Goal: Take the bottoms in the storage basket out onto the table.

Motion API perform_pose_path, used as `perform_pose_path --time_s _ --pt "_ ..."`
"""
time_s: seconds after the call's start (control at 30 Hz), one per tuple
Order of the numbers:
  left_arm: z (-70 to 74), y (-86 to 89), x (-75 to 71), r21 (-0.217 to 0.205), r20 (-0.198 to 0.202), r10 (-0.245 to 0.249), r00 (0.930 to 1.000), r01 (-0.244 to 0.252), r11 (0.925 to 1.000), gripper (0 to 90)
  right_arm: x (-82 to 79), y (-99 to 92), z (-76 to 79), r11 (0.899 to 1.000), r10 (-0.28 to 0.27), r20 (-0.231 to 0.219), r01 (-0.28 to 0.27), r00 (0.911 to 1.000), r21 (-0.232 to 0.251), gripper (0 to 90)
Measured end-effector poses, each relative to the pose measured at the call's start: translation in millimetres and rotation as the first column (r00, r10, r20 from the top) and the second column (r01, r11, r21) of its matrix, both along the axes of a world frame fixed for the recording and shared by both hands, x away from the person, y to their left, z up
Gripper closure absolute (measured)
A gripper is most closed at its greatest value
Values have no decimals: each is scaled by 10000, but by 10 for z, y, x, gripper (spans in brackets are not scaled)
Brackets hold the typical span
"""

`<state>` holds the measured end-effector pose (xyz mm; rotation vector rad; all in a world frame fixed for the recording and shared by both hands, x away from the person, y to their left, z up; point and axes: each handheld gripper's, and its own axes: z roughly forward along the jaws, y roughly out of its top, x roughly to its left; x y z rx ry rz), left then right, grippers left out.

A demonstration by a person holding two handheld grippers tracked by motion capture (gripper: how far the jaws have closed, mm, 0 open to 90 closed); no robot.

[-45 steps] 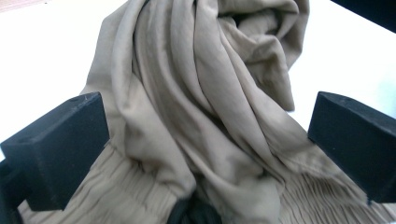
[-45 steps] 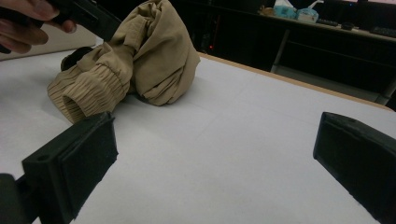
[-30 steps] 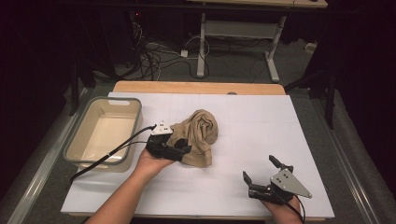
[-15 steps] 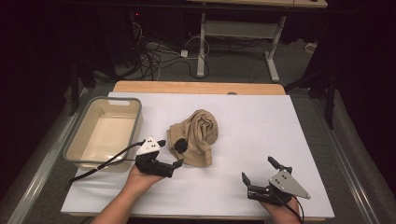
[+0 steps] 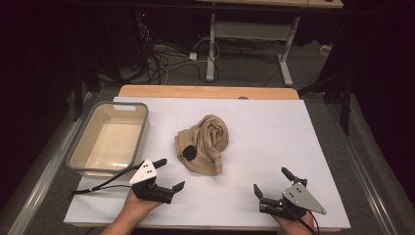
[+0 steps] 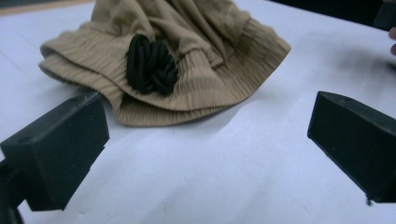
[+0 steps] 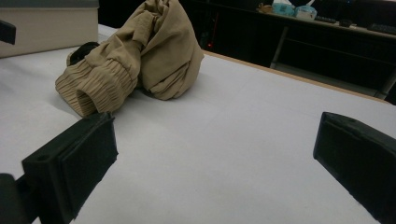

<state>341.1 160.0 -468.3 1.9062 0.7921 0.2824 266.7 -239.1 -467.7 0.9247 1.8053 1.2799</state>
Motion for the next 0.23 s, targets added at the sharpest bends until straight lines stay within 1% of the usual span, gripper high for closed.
perform_pose_path --time_s 0.13,0.17,0.23 --pt "-27 64 -133 -36 251 -25 9997 26 10000 0 -23 -2 -1 10000 -17 16 17 10000 -23 5" --pt "-30 81 -165 -120 322 -17 9995 21 9999 0 -31 -1 -3 10000 -27 16 27 10000 1 5" --pt "-47 113 -216 -348 312 -101 9995 111 9993 0 -49 -1 -4 10000 -63 10 63 10000 -21 5"
